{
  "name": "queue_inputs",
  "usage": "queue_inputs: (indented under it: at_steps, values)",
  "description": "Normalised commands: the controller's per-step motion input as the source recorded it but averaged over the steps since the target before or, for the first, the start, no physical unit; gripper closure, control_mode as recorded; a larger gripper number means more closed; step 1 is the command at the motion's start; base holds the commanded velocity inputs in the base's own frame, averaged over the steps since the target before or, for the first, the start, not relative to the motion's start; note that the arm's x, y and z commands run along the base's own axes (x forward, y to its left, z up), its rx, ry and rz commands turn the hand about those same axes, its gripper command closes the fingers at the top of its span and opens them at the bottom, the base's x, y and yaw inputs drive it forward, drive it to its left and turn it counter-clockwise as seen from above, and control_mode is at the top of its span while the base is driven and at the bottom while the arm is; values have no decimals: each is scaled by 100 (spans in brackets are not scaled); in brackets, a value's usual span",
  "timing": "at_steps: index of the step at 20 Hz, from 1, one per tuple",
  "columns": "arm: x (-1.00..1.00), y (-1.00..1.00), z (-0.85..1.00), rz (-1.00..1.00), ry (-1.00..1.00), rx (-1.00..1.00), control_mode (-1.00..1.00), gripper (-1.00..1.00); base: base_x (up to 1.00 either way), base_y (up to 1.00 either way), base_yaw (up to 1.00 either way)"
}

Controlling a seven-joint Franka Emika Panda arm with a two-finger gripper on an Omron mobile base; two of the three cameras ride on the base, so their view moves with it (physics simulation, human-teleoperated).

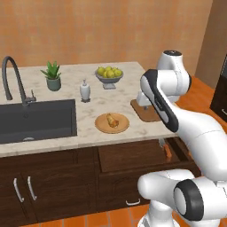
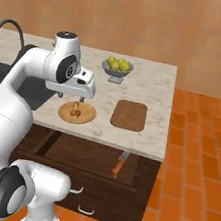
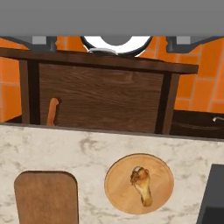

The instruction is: Pick up the knife from the drawer and place it on the cutting board. Then place the meat from the plate to the cutting board.

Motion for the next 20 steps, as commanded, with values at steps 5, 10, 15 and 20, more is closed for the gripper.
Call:
queue_inputs:
  at_steps: [5,10,15,20]
  values:
    - [0,0,0,0,0,0,100,-100,-10,0,0]
    - [0,0,0,0,0,0,100,-100,-32,0,0]
    - [0,0,0,0,0,0,100,-100,-4,0,0]
    - [0,-25,-83,0,5,0,-100,-100,0,0,0]
